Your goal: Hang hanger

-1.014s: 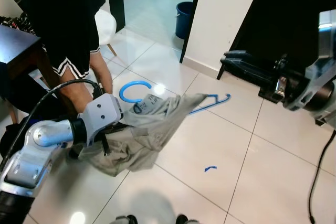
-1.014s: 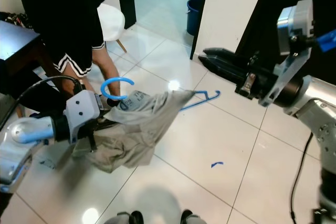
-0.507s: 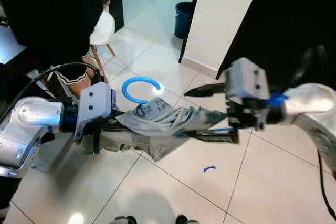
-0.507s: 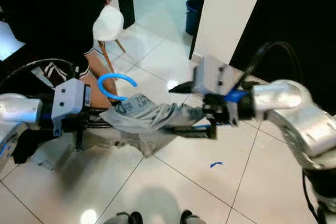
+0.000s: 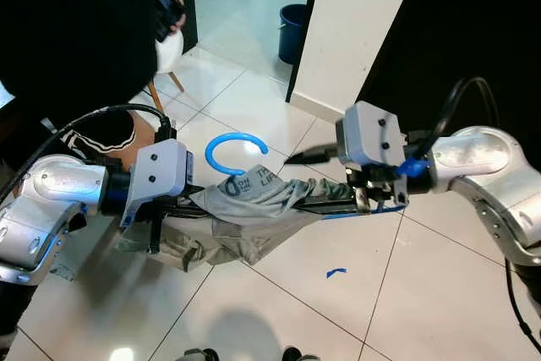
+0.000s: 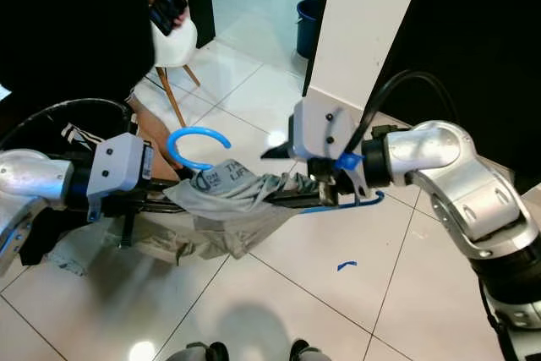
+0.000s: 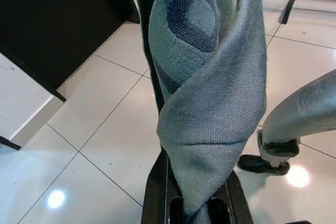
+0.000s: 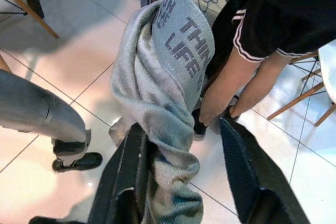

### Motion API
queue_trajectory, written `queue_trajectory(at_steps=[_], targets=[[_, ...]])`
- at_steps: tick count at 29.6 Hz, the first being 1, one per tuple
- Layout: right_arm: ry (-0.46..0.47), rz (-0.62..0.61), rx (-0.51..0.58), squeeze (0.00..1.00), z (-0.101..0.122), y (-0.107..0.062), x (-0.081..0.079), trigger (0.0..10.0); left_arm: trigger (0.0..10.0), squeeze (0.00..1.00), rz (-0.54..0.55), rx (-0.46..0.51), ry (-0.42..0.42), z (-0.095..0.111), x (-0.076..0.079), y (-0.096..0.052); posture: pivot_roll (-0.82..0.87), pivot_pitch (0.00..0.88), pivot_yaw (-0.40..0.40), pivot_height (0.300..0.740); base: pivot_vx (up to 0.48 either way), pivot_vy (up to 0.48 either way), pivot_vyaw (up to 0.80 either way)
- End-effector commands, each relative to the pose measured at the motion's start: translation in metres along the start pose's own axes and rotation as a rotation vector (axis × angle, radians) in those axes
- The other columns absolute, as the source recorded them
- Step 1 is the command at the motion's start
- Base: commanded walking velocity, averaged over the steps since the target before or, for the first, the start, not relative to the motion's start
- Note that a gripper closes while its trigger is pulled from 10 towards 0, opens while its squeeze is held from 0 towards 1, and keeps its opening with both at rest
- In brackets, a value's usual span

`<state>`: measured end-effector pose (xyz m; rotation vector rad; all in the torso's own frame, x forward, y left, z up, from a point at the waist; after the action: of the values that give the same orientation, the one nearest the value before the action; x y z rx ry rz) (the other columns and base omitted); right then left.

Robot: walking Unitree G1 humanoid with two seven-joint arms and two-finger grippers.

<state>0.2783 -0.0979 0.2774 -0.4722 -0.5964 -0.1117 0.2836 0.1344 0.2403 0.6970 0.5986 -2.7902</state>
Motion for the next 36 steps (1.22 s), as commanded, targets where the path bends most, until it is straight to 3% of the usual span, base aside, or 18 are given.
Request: queue_trajectory(at_steps=[1, 14, 20, 22, 26, 28, 36], targets=[[0.002, 0.041, -0.016, 0.00, -0.004, 0.001, -0.007, 0.0, 10.0, 0.00, -0.032, 0.000, 0.055, 0.008, 0.001, -0.001, 0.08, 0.143, -0.060, 0.740, 0.000, 0.000, 0.00], [-0.014, 0.088, -0.053, 0.00, -0.012, 0.004, -0.012, 0.0, 10.0, 0.00, -0.013, -0.013, 0.088, 0.008, -0.005, -0.001, 0.08, 0.143, -0.066, 0.740, 0.000, 0.000, 0.00], [-0.026, 0.109, -0.070, 0.00, -0.015, 0.006, -0.015, 0.0, 10.0, 0.00, 0.052, 0.068, 0.093, 0.022, -0.014, 0.000, 0.08, 0.142, -0.066, 0.740, 0.000, 0.000, 0.00], [-0.026, 0.105, -0.066, 0.00, -0.014, 0.006, -0.014, 0.0, 10.0, 1.00, 0.059, 0.112, 0.042, 0.026, -0.015, 0.000, 0.08, 0.147, -0.066, 0.740, 0.000, 0.000, 0.00], [-0.017, 0.102, -0.067, 0.00, -0.016, 0.006, -0.014, 0.0, 10.0, 1.00, 0.063, 0.171, -0.024, 0.032, -0.016, -0.002, 0.08, 0.146, -0.068, 0.740, 0.000, 0.000, 0.00], [0.003, 0.094, -0.074, 0.00, -0.022, 0.005, -0.014, 0.0, 10.0, 1.00, 0.082, 0.229, -0.064, 0.039, -0.020, -0.014, 0.08, 0.141, -0.067, 0.740, 0.000, 0.000, 0.00], [0.022, 0.079, -0.078, 0.00, -0.028, 0.006, -0.015, 0.0, 10.0, 1.00, 0.045, 0.278, -0.087, 0.050, -0.016, -0.026, 0.09, 0.138, -0.066, 0.740, 0.000, 0.000, 0.00]])
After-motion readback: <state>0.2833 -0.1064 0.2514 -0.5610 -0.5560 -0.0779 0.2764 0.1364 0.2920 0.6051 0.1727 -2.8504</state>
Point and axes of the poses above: a point about 5 cm out from each wrist's last joint towards the gripper, its own y axis pointing out of the wrist towards the gripper, its own z axis along the axis of the wrist's last joint, x = y × z, the point moved 4 cm from there along y, pointing out of the wrist towards the gripper, and after that the axes turned 5 degrees about -y, right-handed, at the moved point
